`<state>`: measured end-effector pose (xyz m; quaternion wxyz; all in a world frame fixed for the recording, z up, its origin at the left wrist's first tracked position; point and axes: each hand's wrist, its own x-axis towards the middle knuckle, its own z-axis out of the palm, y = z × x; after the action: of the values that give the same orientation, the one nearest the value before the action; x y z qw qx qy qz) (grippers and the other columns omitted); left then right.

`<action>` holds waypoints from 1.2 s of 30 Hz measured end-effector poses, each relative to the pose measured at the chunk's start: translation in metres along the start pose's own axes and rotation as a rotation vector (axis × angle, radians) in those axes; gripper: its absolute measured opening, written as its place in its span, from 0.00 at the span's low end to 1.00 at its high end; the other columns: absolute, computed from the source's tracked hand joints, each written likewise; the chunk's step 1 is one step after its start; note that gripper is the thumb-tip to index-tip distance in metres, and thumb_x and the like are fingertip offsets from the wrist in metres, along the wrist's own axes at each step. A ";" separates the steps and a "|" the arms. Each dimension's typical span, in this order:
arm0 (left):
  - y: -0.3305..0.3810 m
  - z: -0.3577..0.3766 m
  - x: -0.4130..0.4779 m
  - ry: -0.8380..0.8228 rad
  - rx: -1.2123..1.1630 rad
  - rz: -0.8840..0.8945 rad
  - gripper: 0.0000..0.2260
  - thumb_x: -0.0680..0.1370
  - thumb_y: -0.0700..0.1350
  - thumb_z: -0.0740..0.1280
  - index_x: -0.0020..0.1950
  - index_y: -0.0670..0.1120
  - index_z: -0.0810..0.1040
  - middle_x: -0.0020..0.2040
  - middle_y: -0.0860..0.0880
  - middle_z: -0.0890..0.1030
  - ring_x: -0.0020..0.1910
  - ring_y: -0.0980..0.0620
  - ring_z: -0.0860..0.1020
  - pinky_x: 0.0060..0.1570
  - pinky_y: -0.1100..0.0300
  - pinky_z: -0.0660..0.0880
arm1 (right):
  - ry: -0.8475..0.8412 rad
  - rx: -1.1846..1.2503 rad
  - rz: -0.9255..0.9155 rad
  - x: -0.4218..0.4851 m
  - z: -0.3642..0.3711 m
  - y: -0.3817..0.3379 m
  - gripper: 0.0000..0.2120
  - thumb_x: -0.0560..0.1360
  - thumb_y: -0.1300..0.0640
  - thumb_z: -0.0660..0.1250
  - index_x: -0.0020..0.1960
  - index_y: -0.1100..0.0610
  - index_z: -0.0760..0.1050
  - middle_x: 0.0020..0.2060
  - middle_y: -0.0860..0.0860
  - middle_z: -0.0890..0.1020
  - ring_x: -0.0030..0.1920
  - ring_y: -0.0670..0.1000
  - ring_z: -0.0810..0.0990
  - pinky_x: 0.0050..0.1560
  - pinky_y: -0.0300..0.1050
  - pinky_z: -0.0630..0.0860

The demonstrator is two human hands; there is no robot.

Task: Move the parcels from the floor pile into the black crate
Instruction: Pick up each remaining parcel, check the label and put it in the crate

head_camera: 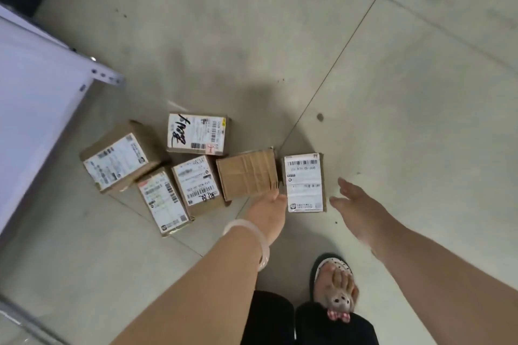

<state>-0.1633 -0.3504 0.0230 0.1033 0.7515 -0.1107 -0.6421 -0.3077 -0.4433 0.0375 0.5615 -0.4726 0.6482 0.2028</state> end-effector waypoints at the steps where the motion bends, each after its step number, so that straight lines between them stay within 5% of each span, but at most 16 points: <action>1: -0.001 0.004 0.010 -0.004 -0.013 -0.017 0.20 0.83 0.48 0.51 0.76 0.49 0.60 0.76 0.49 0.63 0.74 0.50 0.62 0.68 0.61 0.58 | -0.013 0.037 0.002 0.010 0.004 0.004 0.29 0.78 0.55 0.61 0.76 0.47 0.55 0.75 0.49 0.62 0.73 0.52 0.62 0.67 0.44 0.58; 4: 0.009 0.013 0.022 -0.023 -0.036 -0.034 0.23 0.83 0.49 0.52 0.78 0.53 0.52 0.74 0.50 0.67 0.65 0.51 0.69 0.54 0.64 0.59 | -0.080 0.173 -0.013 0.028 0.015 0.006 0.31 0.79 0.52 0.58 0.77 0.44 0.47 0.76 0.46 0.59 0.74 0.53 0.59 0.71 0.48 0.55; 6: 0.014 0.017 0.027 -0.023 -0.082 -0.013 0.24 0.82 0.45 0.54 0.78 0.52 0.52 0.72 0.49 0.70 0.63 0.50 0.71 0.53 0.65 0.61 | -0.100 0.262 -0.010 0.034 0.021 0.003 0.29 0.80 0.50 0.56 0.77 0.45 0.47 0.75 0.48 0.61 0.73 0.54 0.61 0.73 0.51 0.56; 10: 0.016 0.024 0.019 -0.007 -0.235 0.004 0.26 0.81 0.38 0.55 0.77 0.49 0.54 0.75 0.47 0.64 0.72 0.49 0.65 0.69 0.58 0.60 | -0.062 0.352 -0.018 0.023 0.019 0.002 0.15 0.81 0.48 0.52 0.66 0.44 0.66 0.63 0.49 0.74 0.57 0.47 0.75 0.63 0.45 0.64; 14: 0.036 0.018 -0.016 -0.024 -0.164 0.037 0.25 0.81 0.39 0.55 0.77 0.51 0.55 0.74 0.47 0.65 0.63 0.50 0.73 0.58 0.72 0.67 | 0.028 0.354 -0.085 -0.013 -0.006 -0.003 0.17 0.80 0.47 0.52 0.63 0.46 0.75 0.59 0.45 0.79 0.54 0.40 0.79 0.50 0.33 0.71; 16: 0.061 0.010 -0.037 -0.022 -0.179 0.098 0.25 0.80 0.38 0.55 0.77 0.51 0.58 0.76 0.45 0.62 0.70 0.45 0.67 0.71 0.56 0.63 | 0.051 0.361 -0.180 -0.042 -0.028 -0.024 0.18 0.80 0.49 0.53 0.46 0.42 0.82 0.43 0.40 0.84 0.37 0.34 0.81 0.31 0.25 0.71; 17: 0.076 0.003 -0.052 -0.005 -0.203 0.124 0.26 0.78 0.38 0.55 0.76 0.53 0.60 0.74 0.42 0.65 0.70 0.41 0.66 0.71 0.46 0.63 | 0.068 0.348 -0.230 -0.058 -0.040 -0.041 0.19 0.79 0.49 0.53 0.42 0.41 0.82 0.40 0.39 0.84 0.36 0.35 0.81 0.30 0.27 0.73; 19: 0.109 -0.017 -0.085 0.073 -0.269 0.211 0.28 0.73 0.39 0.55 0.72 0.60 0.64 0.68 0.40 0.71 0.66 0.38 0.70 0.67 0.37 0.66 | 0.126 0.317 -0.357 -0.097 -0.065 -0.082 0.15 0.77 0.49 0.53 0.48 0.46 0.80 0.48 0.49 0.83 0.47 0.46 0.81 0.47 0.40 0.78; 21: 0.145 -0.046 -0.127 0.138 -0.333 0.317 0.31 0.70 0.39 0.54 0.68 0.66 0.66 0.63 0.41 0.74 0.62 0.39 0.73 0.64 0.37 0.68 | 0.157 0.304 -0.497 -0.141 -0.095 -0.126 0.10 0.77 0.52 0.54 0.46 0.46 0.74 0.48 0.50 0.79 0.49 0.49 0.79 0.52 0.50 0.77; 25: 0.224 -0.115 -0.251 0.206 -0.434 0.525 0.31 0.67 0.39 0.57 0.58 0.73 0.71 0.62 0.46 0.76 0.60 0.41 0.77 0.59 0.42 0.75 | 0.199 0.465 -0.620 -0.253 -0.147 -0.222 0.19 0.80 0.50 0.55 0.38 0.53 0.79 0.30 0.42 0.80 0.32 0.34 0.80 0.35 0.38 0.76; 29: 0.276 -0.184 -0.411 0.228 -0.512 0.748 0.26 0.64 0.42 0.56 0.48 0.71 0.77 0.43 0.62 0.83 0.45 0.50 0.81 0.40 0.53 0.77 | 0.127 0.449 -0.839 -0.399 -0.173 -0.309 0.21 0.78 0.40 0.50 0.37 0.29 0.79 0.32 0.28 0.80 0.36 0.30 0.79 0.50 0.41 0.72; 33: 0.285 -0.229 -0.568 0.322 -0.571 0.916 0.26 0.63 0.41 0.55 0.43 0.71 0.78 0.41 0.62 0.84 0.43 0.52 0.80 0.42 0.52 0.76 | -0.006 0.397 -1.085 -0.552 -0.177 -0.360 0.28 0.81 0.45 0.47 0.33 0.27 0.77 0.32 0.27 0.80 0.36 0.28 0.78 0.33 0.26 0.73; 36: 0.276 -0.255 -0.672 0.430 -0.589 1.032 0.25 0.66 0.40 0.55 0.42 0.70 0.79 0.41 0.63 0.84 0.37 0.61 0.81 0.33 0.66 0.76 | -0.092 0.314 -1.257 -0.651 -0.171 -0.385 0.26 0.81 0.44 0.46 0.35 0.26 0.77 0.34 0.26 0.80 0.37 0.27 0.78 0.33 0.26 0.74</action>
<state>-0.0221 -0.4091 0.7776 0.6221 0.6538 -0.2543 -0.3477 -0.1260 -0.5095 0.7882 0.6628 -0.6650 0.2452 -0.2416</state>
